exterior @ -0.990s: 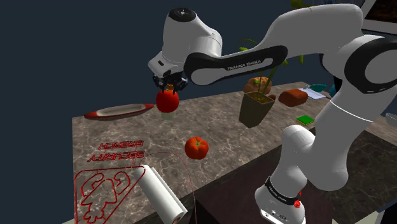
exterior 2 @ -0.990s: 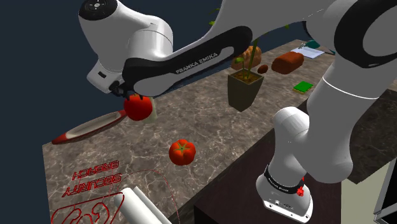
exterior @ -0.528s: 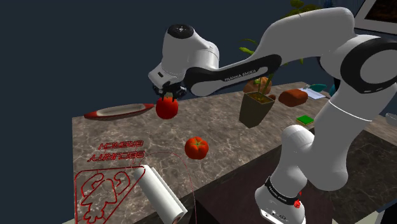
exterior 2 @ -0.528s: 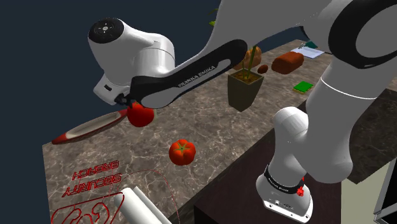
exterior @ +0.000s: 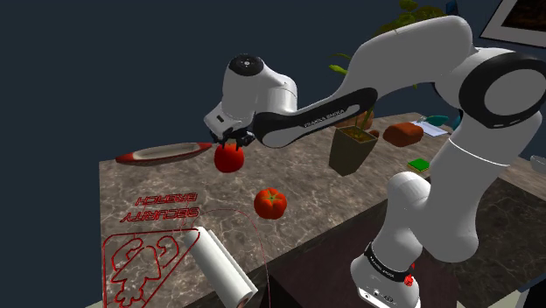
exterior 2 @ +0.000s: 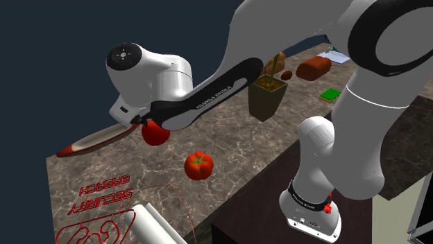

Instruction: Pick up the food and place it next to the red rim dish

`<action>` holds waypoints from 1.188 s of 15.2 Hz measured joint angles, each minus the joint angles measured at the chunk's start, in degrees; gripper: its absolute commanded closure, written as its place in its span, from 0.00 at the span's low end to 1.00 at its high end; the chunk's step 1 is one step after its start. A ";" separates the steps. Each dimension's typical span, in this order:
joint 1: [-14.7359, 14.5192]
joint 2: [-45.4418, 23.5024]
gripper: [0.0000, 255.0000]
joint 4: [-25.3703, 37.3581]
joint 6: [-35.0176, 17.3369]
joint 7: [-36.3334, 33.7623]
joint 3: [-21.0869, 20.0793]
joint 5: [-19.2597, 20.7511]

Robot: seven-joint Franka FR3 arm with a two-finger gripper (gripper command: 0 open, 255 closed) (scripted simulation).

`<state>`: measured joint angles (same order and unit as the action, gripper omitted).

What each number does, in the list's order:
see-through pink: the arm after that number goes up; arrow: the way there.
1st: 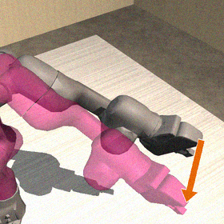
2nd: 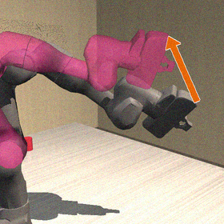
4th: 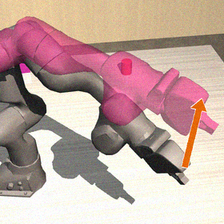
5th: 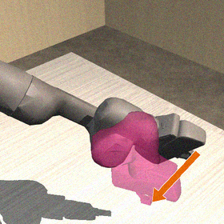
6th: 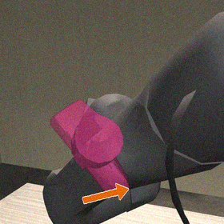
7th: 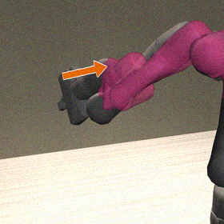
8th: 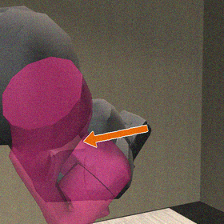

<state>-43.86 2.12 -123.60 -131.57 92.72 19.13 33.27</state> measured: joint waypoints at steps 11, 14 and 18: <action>0.34 -2.58 1.00 -2.25 -4.49 -2.42 0.34 1.35; 0.34 -2.59 0.00 -2.25 -4.51 -2.43 0.34 1.36; 0.34 -2.59 0.00 -2.25 -4.52 -2.43 0.34 1.36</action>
<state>-43.52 -0.47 -125.85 -136.09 90.28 19.47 34.63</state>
